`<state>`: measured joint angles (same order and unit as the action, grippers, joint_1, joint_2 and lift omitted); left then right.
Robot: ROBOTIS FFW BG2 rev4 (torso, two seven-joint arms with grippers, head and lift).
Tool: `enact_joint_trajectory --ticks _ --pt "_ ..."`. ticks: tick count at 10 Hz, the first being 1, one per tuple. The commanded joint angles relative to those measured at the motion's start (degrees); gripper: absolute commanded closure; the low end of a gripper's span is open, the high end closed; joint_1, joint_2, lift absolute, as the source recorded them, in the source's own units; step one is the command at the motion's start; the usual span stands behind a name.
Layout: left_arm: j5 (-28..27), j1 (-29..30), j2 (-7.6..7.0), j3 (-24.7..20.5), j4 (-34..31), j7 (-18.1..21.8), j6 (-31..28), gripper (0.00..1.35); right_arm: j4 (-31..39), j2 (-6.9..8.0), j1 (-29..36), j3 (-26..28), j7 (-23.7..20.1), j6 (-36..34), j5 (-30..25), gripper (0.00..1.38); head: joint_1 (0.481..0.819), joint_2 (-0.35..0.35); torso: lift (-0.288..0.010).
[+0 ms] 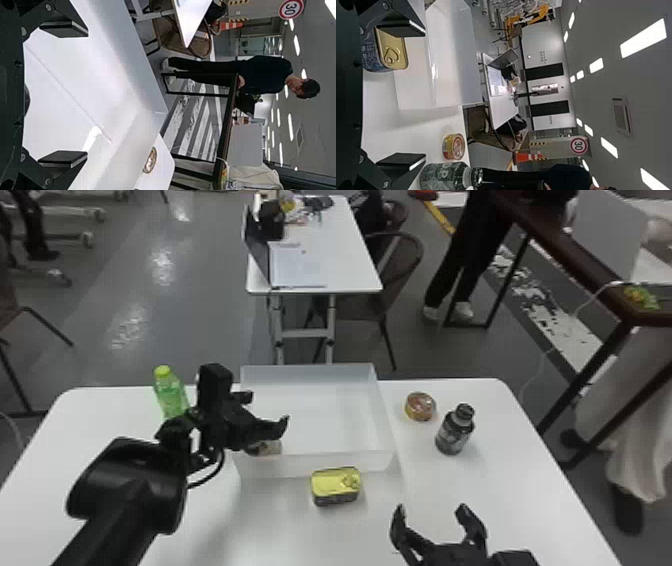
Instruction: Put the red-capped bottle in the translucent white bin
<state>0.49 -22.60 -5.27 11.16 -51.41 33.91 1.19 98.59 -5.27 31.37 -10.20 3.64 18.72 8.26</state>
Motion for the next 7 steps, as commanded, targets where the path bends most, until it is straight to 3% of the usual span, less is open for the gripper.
enact_joint_trajectory --ticks 1,3,4,5,7 --pt "0.66 0.28 -0.01 0.18 0.00 0.02 0.74 0.22 -0.24 0.09 -0.17 0.00 -0.04 0.00 0.00 0.18 0.695 -0.089 0.000" --pt "3.21 1.86 -0.45 0.18 -1.23 1.16 1.62 0.23 -0.15 0.09 -0.17 0.00 -0.04 0.00 0.00 0.18 0.695 -0.092 0.000" --pt "3.73 4.50 -0.97 -0.26 -5.80 1.07 1.09 0.23 -0.15 0.09 -0.17 0.00 -0.04 0.00 -0.09 0.18 0.695 -0.093 0.000" --pt "1.54 9.68 -0.80 -3.34 -14.42 0.54 -0.84 0.23 -0.15 0.18 -0.17 0.00 -0.04 0.00 -0.18 0.18 0.695 -0.094 0.000" --pt "-1.28 21.55 0.87 -11.07 -31.03 -1.21 -2.60 0.23 -0.15 0.53 -0.35 0.00 -0.04 0.00 -0.53 0.19 0.695 -0.073 0.000"
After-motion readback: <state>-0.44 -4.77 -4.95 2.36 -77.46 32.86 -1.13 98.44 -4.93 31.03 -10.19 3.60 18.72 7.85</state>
